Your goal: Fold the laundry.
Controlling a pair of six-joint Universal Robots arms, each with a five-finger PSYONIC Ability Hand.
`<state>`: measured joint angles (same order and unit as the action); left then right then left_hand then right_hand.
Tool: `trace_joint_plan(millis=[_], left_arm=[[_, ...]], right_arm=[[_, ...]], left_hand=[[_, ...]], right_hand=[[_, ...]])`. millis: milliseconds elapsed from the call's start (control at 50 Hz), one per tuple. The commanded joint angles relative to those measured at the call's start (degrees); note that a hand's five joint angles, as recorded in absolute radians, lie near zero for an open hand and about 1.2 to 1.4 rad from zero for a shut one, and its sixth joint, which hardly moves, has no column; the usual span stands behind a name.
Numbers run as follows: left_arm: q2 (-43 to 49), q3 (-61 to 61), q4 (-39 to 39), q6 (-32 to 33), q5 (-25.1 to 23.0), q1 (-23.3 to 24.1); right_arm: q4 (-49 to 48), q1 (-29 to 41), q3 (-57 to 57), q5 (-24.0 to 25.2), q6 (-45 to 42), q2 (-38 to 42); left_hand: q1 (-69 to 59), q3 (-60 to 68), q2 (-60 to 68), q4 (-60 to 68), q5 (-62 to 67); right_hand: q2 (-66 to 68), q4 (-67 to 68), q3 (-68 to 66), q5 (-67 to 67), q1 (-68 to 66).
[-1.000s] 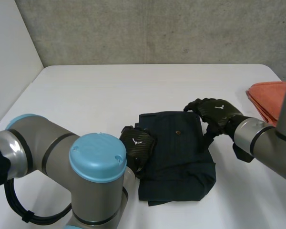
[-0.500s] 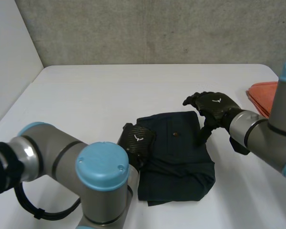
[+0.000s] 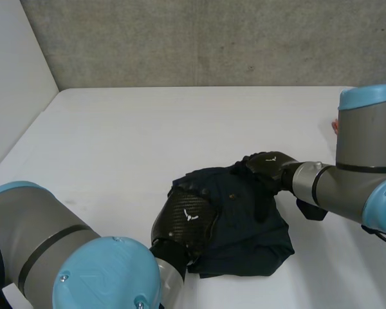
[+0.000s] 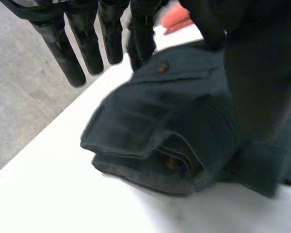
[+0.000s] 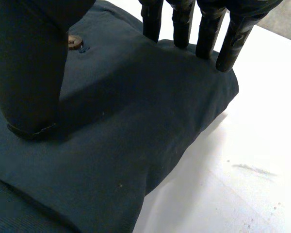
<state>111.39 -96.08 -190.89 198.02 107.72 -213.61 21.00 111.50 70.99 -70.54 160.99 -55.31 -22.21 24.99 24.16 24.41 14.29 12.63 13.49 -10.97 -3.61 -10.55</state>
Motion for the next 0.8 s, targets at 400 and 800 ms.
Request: trace_joint_plan(millis=[400, 800], left_arm=[[15.5, 16.6, 2.7, -1.3, -0.5, -6.2], [17.8, 16.6, 5.8, -1.1, -4.3, -8.1]], right_arm=[[-16.2, -0.2, 16.5, -1.9, 1.3, -7.3], [-20.9, -0.8, 19.6, -4.0, 0.0, -6.9]], left_hand=[[8.5, -11.2, -10.4, -10.7, -10.5], [7.8, -10.6, -9.7, -10.0, -9.9]], right_hand=[[-2.6, -3.5, 1.0, 3.6, 0.6], [-2.6, -3.5, 1.0, 3.6, 0.6]])
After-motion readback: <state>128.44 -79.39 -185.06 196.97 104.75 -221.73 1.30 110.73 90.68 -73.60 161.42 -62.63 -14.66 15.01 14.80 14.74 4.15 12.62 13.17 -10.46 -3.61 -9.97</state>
